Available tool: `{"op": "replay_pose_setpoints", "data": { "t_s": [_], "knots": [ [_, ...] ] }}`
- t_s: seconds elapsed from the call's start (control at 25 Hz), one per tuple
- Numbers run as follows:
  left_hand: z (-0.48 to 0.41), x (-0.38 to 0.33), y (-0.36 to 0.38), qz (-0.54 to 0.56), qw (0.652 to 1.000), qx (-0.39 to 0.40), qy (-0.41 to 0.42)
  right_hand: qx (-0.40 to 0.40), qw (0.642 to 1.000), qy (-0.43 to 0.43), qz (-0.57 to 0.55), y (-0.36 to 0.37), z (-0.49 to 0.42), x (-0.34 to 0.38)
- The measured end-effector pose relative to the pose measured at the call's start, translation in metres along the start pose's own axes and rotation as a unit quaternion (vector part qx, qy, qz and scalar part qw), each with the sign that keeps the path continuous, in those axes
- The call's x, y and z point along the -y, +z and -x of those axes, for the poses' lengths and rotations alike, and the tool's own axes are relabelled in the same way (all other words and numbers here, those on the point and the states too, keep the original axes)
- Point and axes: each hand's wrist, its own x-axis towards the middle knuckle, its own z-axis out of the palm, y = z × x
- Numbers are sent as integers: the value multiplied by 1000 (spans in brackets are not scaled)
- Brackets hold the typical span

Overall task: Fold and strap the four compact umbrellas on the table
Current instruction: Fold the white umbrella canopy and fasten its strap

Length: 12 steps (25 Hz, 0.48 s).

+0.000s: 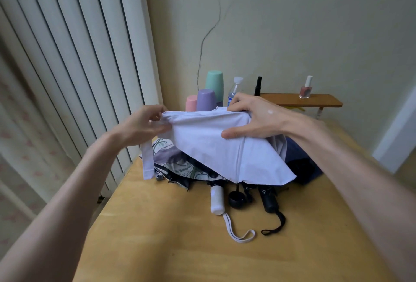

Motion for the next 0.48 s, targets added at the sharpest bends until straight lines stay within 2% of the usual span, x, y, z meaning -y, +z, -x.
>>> {"op": "replay_pose_setpoints", "data": {
  "t_s": [0.08, 0.12, 0.2, 0.24, 0.28, 0.36, 0.4, 0.48],
  "knots": [
    [3, -7, 27, -68, 987, -141, -23, -4, 1000, -4, 3, 4, -4, 2],
    [10, -14, 44, -102, 968, -229, -33, -13, 1000, -6, 13, 6, -6, 2],
    [37, -37, 82, -68, 913, -402, -14, -41, 999, -6, 31, 13, -8, -1],
    [54, -54, 100, -16, 901, -434, -10, -54, 998, -7, 36, 15, -8, -3],
    [71, -71, 117, 37, 909, -415, -37, -64, 997, -8, 38, 17, -8, -4],
    [95, -89, 145, 98, 942, -275, -164, -80, 996, -14, 26, 15, -8, -6],
    [100, -92, 153, 111, 948, -208, -215, -84, 996, -18, 8, 12, -7, -6],
    [100, -93, 161, 169, 947, -137, -237, -77, 996, -20, -50, 1, -5, -2]
  ]
}}
